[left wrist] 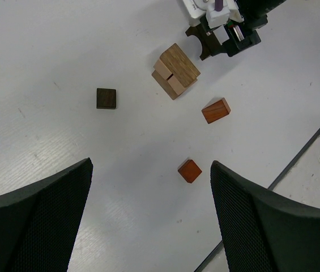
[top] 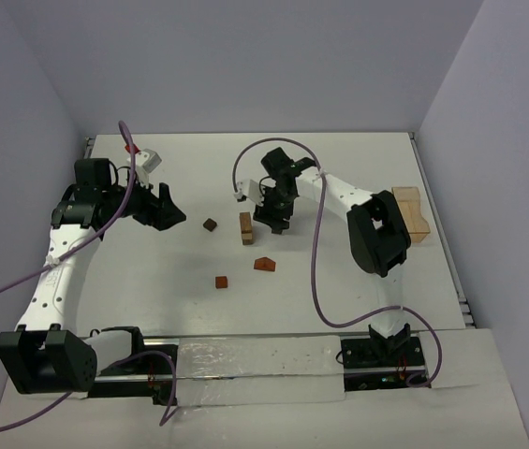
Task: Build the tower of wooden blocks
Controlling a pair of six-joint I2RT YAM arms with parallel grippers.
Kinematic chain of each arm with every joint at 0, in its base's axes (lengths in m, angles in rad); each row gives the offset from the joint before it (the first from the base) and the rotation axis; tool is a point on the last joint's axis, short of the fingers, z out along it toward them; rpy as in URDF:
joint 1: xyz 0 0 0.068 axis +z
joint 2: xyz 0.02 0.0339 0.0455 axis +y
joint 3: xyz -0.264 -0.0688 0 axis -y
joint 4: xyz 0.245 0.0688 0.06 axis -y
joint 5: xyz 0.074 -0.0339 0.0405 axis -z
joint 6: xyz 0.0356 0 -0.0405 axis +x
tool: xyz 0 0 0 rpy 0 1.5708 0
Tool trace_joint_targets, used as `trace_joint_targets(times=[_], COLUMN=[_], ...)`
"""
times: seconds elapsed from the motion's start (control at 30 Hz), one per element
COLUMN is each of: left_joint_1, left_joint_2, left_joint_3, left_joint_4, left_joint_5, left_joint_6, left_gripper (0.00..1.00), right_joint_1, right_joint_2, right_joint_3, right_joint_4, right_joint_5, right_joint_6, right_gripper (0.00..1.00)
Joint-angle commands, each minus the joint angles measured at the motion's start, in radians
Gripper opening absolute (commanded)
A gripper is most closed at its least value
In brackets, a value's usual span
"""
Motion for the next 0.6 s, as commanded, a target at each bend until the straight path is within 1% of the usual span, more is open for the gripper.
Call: trace_joint_targets(times=[0.0, 0.1, 0.13, 0.37, 0.5, 0.57], left_joint_1=[0.003, 0.003, 0.003, 0.003, 0.003, 0.003], left_joint_2=[0.003, 0.007, 0.007, 0.001, 0.005, 0.001], left_joint_3=[0.02, 0.023, 0.023, 0.011, 0.015, 0.014], left_joint_4=[0.04, 0.046, 0.048, 0.057, 0.054, 0.058], left_joint_5=[0.016, 0.017, 0.017, 0.023, 0.027, 0.026], left_joint_6=[-0.001, -0.009, -0.012, -0.02, -0.024, -0.03], left_gripper=[0.91, 0.91, 0.91, 0.91, 0.91, 0.92], right_joint_1=[0.007, 0.008, 0.009, 0.015, 0.021, 0.025], right_joint_2=[-0.001, 0.007, 0.009, 0.035, 0.044, 0.052], right_joint_3=[0.014, 0.01, 0.01, 0.02, 0.02, 0.022], right_joint_4=[0.064, 0.078, 0.078, 0.067, 0.071, 0.072], right_joint_5=[-0.029, -0.036, -0.036, -0.027, -0.014, -0.004], right_joint_6=[0.025, 0.034, 0.034, 0.04, 0.044, 0.05], right_gripper=[0.39, 0.47, 0.48, 0.5, 0.55, 0.63])
